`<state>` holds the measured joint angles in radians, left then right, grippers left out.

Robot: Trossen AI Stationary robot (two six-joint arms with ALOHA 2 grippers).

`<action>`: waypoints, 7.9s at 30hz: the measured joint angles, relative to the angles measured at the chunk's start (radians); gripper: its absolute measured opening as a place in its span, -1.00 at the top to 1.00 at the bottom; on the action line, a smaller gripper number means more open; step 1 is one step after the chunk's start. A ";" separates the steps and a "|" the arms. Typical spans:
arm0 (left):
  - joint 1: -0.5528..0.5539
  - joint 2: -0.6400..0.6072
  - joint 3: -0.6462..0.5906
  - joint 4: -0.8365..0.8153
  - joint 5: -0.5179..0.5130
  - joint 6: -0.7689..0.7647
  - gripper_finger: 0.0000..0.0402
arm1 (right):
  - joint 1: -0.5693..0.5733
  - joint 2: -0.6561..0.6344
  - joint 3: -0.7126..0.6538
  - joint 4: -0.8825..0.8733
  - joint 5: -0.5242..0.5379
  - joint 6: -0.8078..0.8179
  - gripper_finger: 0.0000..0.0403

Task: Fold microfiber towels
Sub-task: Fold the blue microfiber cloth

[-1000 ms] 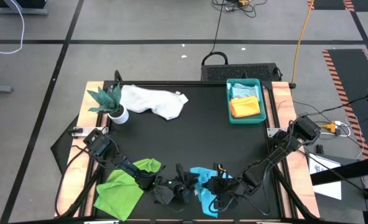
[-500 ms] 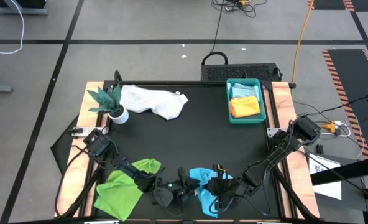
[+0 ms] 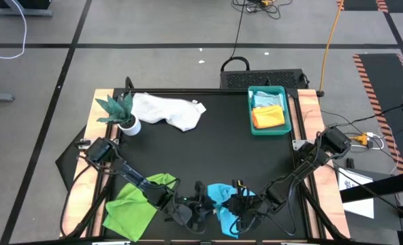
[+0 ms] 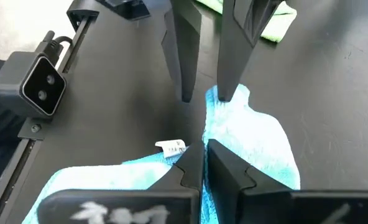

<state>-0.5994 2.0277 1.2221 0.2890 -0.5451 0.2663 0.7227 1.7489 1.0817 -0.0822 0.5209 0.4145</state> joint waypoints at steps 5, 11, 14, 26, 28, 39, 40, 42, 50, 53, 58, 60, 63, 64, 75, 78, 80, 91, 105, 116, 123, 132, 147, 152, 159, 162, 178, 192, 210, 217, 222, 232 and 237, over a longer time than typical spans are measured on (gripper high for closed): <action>0.000 0.000 0.000 -0.018 -0.005 -0.009 0.43 | 0.000 0.000 0.000 0.000 0.000 -0.002 0.92; -0.002 0.000 0.000 -0.026 -0.034 0.032 0.43 | 0.000 0.000 0.000 0.000 0.000 -0.008 0.92; -0.007 0.000 0.000 -0.024 -0.087 0.063 0.43 | 0.000 0.000 0.000 0.000 0.000 -0.008 0.92; -0.031 0.000 -0.001 -0.037 -0.139 0.186 0.43 | 0.000 0.000 0.000 0.003 0.001 -0.008 0.92; -0.046 0.000 -0.001 -0.044 -0.138 0.256 0.43 | 0.000 0.000 0.000 0.003 0.001 -0.008 0.92; -0.034 0.029 -0.002 -0.023 -0.219 0.281 0.43 | -0.001 0.000 0.000 0.003 0.001 -0.008 0.92; -0.034 0.043 -0.002 -0.005 -0.215 0.299 0.43 | -0.002 0.000 0.000 0.004 0.001 -0.008 0.92; -0.034 0.063 -0.002 0.007 -0.231 0.358 0.43 | -0.002 0.000 0.000 0.004 0.001 -0.008 0.92; -0.043 0.089 -0.003 0.056 -0.275 0.477 0.43 | -0.002 0.000 0.000 0.004 0.001 -0.008 0.92; -0.043 0.089 -0.003 0.134 -0.227 0.468 0.43 | -0.002 0.000 0.000 0.004 0.001 -0.008 0.92; -0.043 0.089 -0.002 0.199 -0.187 0.454 0.43 | -0.002 0.000 0.000 0.004 0.001 -0.008 0.92; -0.039 0.089 -0.002 0.204 -0.188 0.423 0.43 | -0.002 0.000 0.000 0.004 0.001 -0.008 0.92; -0.027 0.089 -0.002 0.203 -0.217 0.360 0.43 | -0.002 0.000 0.000 0.004 0.001 -0.007 0.92; -0.023 0.089 -0.002 0.204 -0.226 0.343 0.43 | -0.001 0.000 0.000 0.004 0.001 -0.007 0.92; -0.023 0.089 -0.002 0.207 -0.372 0.262 0.43 | -0.001 0.000 0.000 0.004 0.001 -0.007 0.92; -0.031 0.089 -0.002 0.208 -0.303 0.274 0.43 | -0.001 0.000 0.000 0.004 0.001 -0.007 0.92; -0.032 0.089 -0.002 0.208 -0.227 0.273 0.43 | -0.001 0.000 0.000 0.004 0.001 -0.005 0.92; -0.016 0.087 -0.002 0.209 -0.149 0.255 0.43 | -0.001 0.000 0.000 0.003 0.001 0.014 0.92; -0.027 0.086 -0.002 0.177 -0.182 0.254 0.90 | -0.001 0.000 0.000 0.003 0.001 0.011 0.92; -0.063 -0.028 -0.001 -0.095 -0.291 0.100 0.96 | -0.011 -0.037 0.000 -0.036 0.006 -0.060 0.75; -0.051 -0.097 -0.001 -0.489 -0.407 -0.222 0.97 | -0.015 -0.157 0.000 -0.167 0.033 -0.056 0.34; 0.003 -0.100 -0.001 -0.772 -0.450 -0.526 0.97 | -0.011 -0.064 -0.047 -0.099 0.002 -0.166 0.20; -0.007 -0.100 -0.001 -0.816 -0.425 -0.564 0.94 | -0.174 -0.076 -0.064 -0.674 0.365 0.576 0.58; -0.018 -0.120 0.000 -0.861 -0.427 -0.633 0.97 | -0.166 -0.135 -0.064 -1.000 0.343 0.868 0.72; -0.032 -0.131 -0.001 -0.948 -0.422 -0.726 0.98 | -0.089 -0.181 -0.064 -0.783 0.263 0.693 0.70; -0.030 -0.139 -0.001 -0.944 -0.424 -0.748 0.97 | -0.073 -0.166 -0.088 -0.507 0.182 0.479 0.61; -0.048 -0.138 -0.001 -0.949 -0.412 -0.797 0.95 | -0.126 -0.101 -0.303 -0.093 0.031 0.331 0.36; -0.174 -0.273 -0.002 -0.918 -0.780 -0.861 0.96 | -0.089 -0.168 -0.303 -0.117 0.185 0.173 0.94; 0.067 -0.576 0.208 -0.221 -0.217 0.033 0.99 | 0.064 -0.331 -0.391 0.042 0.392 0.134 1.00; 0.094 -0.550 0.314 -0.360 -0.473 0.066 0.99 | 0.118 -0.331 -0.531 0.310 0.391 0.092 1.00; 0.107 -0.543 0.314 -0.509 -0.516 -0.053 0.98 | 0.124 -0.331 -0.605 0.510 0.381 0.018 1.00; 0.057 -0.467 0.313 -0.562 -0.405 -0.113 0.98 | 0.108 -0.250 -0.637 0.771 0.180 -0.295 0.90; 0.054 -0.446 0.313 -0.543 -0.418 -0.110 0.95 | 0.083 -0.162 -0.621 0.858 0.151 -0.370 0.76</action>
<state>-0.5457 1.5819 1.5352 -0.2541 -0.9632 0.1564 0.8059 1.5865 0.4603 0.7758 0.6715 0.0448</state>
